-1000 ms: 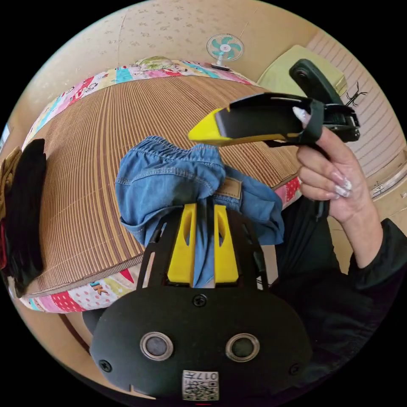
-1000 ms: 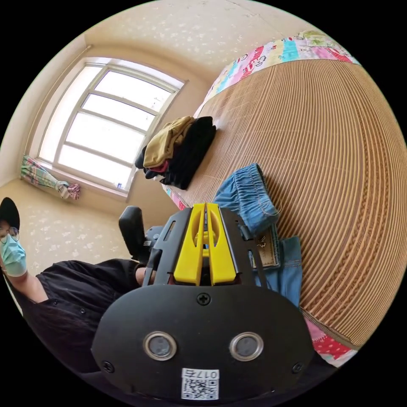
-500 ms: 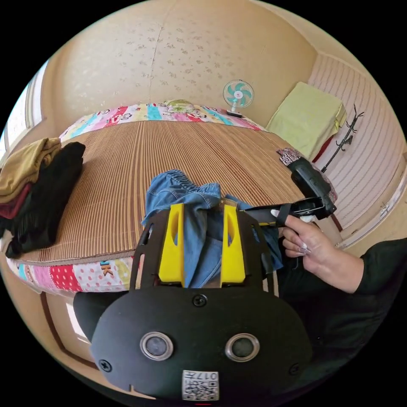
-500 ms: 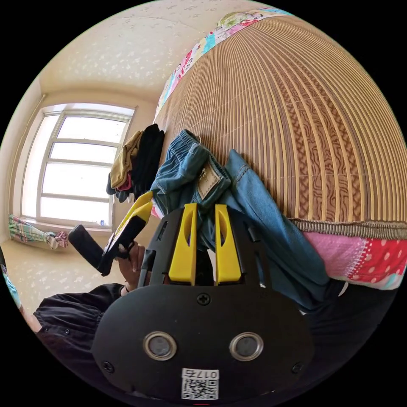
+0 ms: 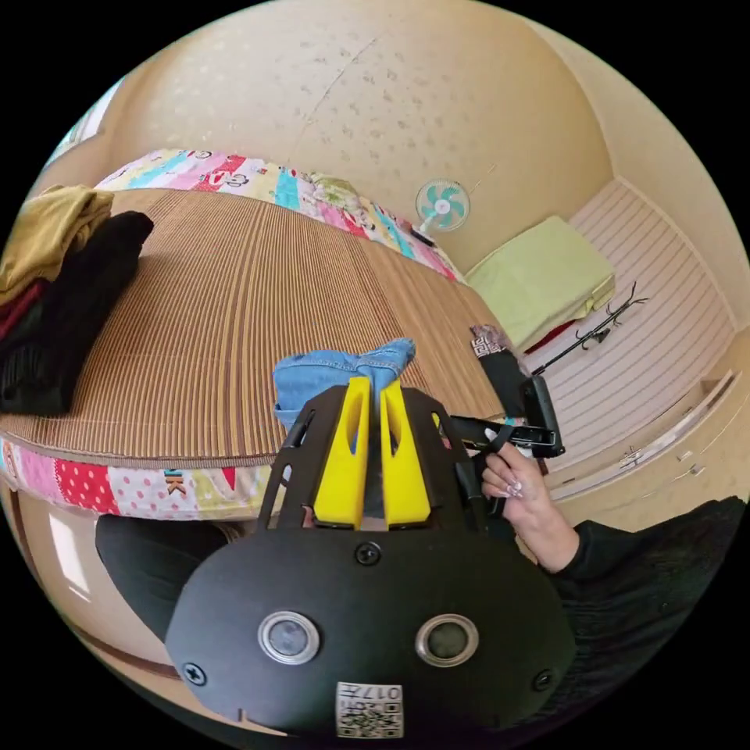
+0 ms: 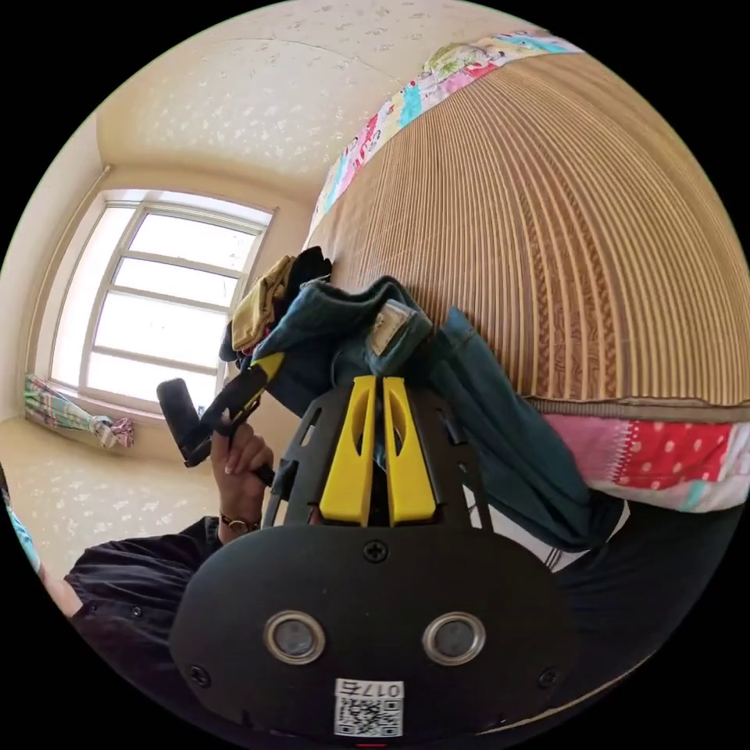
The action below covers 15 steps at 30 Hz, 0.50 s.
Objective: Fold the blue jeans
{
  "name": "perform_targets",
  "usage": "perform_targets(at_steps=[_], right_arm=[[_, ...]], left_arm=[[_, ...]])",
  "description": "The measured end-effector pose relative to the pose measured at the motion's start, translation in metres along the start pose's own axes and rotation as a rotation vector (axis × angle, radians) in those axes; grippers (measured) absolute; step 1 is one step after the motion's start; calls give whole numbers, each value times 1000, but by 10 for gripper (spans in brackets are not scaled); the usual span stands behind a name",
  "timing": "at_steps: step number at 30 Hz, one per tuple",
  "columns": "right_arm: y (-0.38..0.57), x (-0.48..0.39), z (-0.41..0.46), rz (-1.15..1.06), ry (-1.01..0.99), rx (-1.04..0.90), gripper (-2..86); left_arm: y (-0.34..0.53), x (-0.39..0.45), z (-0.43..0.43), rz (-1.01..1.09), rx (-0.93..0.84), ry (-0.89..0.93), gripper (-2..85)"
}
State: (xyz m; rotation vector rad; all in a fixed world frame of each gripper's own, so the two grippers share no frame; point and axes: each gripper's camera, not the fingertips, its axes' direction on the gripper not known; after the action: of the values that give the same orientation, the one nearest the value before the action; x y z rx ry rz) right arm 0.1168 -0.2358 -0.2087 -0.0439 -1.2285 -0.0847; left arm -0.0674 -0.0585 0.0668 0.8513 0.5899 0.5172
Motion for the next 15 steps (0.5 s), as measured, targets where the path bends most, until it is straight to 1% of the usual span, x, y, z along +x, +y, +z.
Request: perform_targets(at_steps=[1, 2, 3, 4, 5, 6, 7, 9, 10, 11, 12, 13, 15], right_arm=[[5, -20, -36, -58, 44, 54, 20], [8, -31, -57, -91, 62, 85, 18], [14, -53, -97, -168, 62, 146, 16], [19, -81, -136, -274, 13, 201, 14], [21, -96, -154, -331, -16, 218, 14], [25, -130, -189, -457, -67, 242, 13], [28, -163, -224, -593, -134, 242, 12], [31, -198, -271, -743, -267, 216, 11], [37, -212, -301, -777, -268, 298, 10], [40, -218, -313, -775, -234, 339, 10], [42, -229, -335, -751, -140, 397, 10], [46, -241, -357, -739, -92, 446, 9], [62, -269, -391, -804, -132, 521, 9]], left_arm=[[-2, 4, -24, 12, 48, 12, 1], [-6, 12, -69, 45, 147, 65, -1], [-10, 20, -110, 77, 242, 151, -2], [-13, 25, -127, 94, 277, 191, -3], [-21, 38, -158, 140, 337, 241, -4], [-31, 54, -186, 194, 386, 261, -4], [-36, 61, -198, 224, 398, 276, -4], [-58, 86, -236, 344, 399, 401, -5], [-61, 92, -244, 371, 411, 428, -5], [-64, 102, -261, 411, 458, 446, -5], [-67, 112, -278, 416, 503, 415, -5], [-69, 117, -286, 419, 516, 405, -5], [-78, 151, -316, 508, 556, 445, -6]])
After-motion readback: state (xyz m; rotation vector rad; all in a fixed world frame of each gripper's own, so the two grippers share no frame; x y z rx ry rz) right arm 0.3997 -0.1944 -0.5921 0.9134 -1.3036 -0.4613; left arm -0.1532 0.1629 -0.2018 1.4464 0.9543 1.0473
